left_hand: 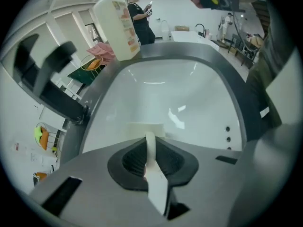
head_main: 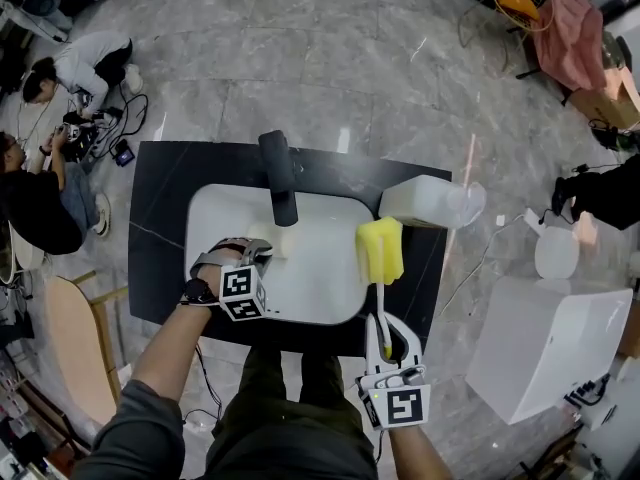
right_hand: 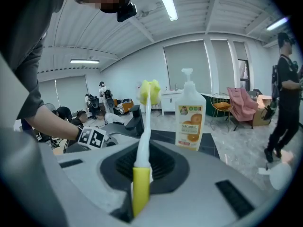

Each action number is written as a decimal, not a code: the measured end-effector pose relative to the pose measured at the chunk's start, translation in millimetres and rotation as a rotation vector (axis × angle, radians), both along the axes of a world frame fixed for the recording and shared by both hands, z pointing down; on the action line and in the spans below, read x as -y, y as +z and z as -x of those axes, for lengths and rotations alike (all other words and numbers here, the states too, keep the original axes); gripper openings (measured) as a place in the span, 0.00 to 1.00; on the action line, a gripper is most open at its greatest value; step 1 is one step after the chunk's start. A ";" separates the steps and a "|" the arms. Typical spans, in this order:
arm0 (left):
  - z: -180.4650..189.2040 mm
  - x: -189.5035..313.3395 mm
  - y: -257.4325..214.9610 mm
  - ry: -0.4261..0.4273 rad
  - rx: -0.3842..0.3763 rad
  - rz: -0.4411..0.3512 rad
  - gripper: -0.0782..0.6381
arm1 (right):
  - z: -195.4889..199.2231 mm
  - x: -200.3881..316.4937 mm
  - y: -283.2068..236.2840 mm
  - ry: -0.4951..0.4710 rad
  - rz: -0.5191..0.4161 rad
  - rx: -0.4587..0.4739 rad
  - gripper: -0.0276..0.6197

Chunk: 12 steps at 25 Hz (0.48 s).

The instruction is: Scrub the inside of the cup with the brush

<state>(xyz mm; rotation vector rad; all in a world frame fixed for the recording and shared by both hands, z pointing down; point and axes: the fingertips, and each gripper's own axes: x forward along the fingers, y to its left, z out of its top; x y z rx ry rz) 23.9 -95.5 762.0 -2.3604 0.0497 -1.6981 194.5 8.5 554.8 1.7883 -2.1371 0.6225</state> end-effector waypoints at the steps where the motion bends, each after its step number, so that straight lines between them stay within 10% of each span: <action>1: 3.3 -0.2 -11.1 -0.014 -0.021 -0.001 0.16 | 0.4 0.4 -2.5 -0.017 0.005 -0.011 0.07; 12: 56.3 1.5 -145.6 -0.107 -0.173 -0.096 0.16 | 20.1 -2.0 -41.9 -0.204 0.019 -0.111 0.07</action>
